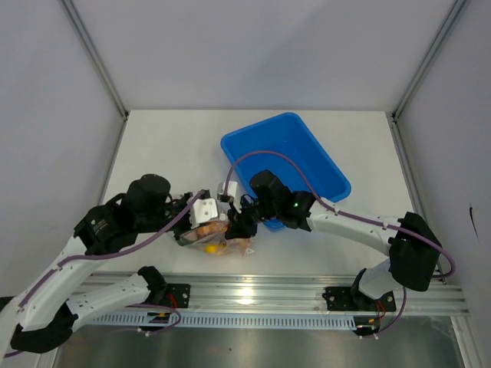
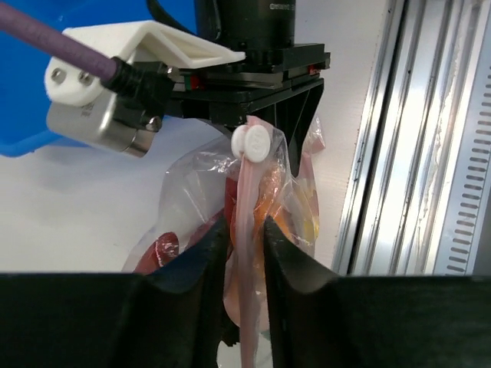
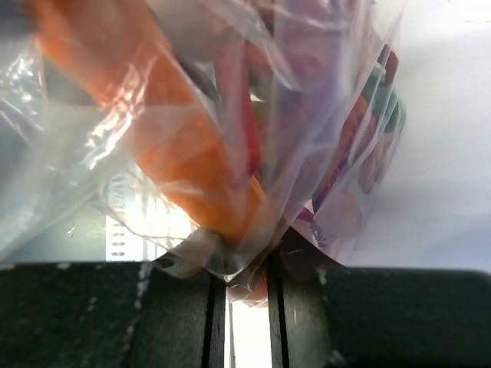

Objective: Place the food in the zip-top bag and seal the zipper
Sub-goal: Zip the zipper food storage bag at the center of the board.

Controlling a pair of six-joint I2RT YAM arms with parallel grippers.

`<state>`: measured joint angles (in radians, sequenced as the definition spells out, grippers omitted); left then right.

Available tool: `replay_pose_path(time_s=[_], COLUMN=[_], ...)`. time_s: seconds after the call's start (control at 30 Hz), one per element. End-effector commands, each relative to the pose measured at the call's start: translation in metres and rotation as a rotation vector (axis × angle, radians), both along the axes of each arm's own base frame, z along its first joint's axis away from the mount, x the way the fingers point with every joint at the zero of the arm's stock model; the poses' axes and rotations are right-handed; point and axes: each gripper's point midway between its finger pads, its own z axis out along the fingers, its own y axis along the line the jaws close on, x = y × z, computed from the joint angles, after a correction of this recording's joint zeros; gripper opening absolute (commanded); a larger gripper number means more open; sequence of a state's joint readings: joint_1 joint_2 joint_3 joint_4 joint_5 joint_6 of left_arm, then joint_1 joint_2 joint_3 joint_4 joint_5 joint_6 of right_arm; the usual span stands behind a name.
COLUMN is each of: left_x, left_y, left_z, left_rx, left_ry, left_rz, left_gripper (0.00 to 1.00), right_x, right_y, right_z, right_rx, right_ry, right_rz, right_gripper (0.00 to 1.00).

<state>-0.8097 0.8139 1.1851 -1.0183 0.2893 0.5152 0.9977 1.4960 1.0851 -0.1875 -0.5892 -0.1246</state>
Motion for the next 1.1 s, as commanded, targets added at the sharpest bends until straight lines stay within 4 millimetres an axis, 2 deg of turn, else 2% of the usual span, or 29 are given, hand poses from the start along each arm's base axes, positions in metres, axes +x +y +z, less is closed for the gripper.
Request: replay_pose_path(time_s=[0.0,0.03,0.1,0.23,0.33,0.37,0.47,0.53,0.63,0.67,0.87,1.07], left_x=[0.011,0.012,0.016,0.032,0.038,0.036,0.034,0.030,0.023,0.023,0.012,0.005], left_y=[0.012,0.012,0.014,0.020,0.018,0.015,0.006,-0.005,-0.017,-0.021,-0.038,-0.048], left_z=[0.001,0.002,0.004,0.013,0.023,0.024,0.027,0.031,0.039,0.039,0.052,0.056], left_rx=[0.025,0.027,0.027,0.002,-0.038,-0.050,-0.079,-0.120,-0.176,-0.180,-0.240,-0.246], left_ry=[-0.042,-0.046,-0.057,-0.094,-0.079,-0.060,0.004,0.053,0.112,0.131,0.206,0.283], left_rz=[0.081,0.089,0.113,0.226,0.293,0.282,0.296,0.277,0.250,0.250,0.179,0.138], left_gripper=[0.23,0.12,0.01,0.00,0.01,0.01,0.00,0.01,0.01,0.00,0.01,0.01], right_x=[-0.002,-0.001,0.001,0.007,0.013,0.016,0.024,0.032,0.038,0.040,0.045,0.025], right_y=[-0.001,-0.002,-0.002,-0.003,-0.005,-0.006,-0.011,-0.018,-0.027,-0.031,-0.047,-0.056], right_z=[0.001,0.000,0.001,0.001,0.006,0.009,0.030,0.049,0.067,0.076,0.116,0.151], right_rx=[-0.019,-0.020,-0.018,-0.022,-0.025,-0.019,0.033,0.070,0.095,0.109,0.196,0.321], right_ry=[0.061,0.062,0.068,0.074,0.090,0.093,0.101,0.090,0.084,0.072,0.073,0.051], right_rz=[-0.013,-0.014,-0.025,-0.056,-0.097,-0.110,-0.158,-0.196,-0.241,-0.266,-0.333,-0.254], right_gripper=[0.00,0.00,0.00,0.00,0.26,0.42,0.61,0.66,0.87,0.99,0.99,0.98])
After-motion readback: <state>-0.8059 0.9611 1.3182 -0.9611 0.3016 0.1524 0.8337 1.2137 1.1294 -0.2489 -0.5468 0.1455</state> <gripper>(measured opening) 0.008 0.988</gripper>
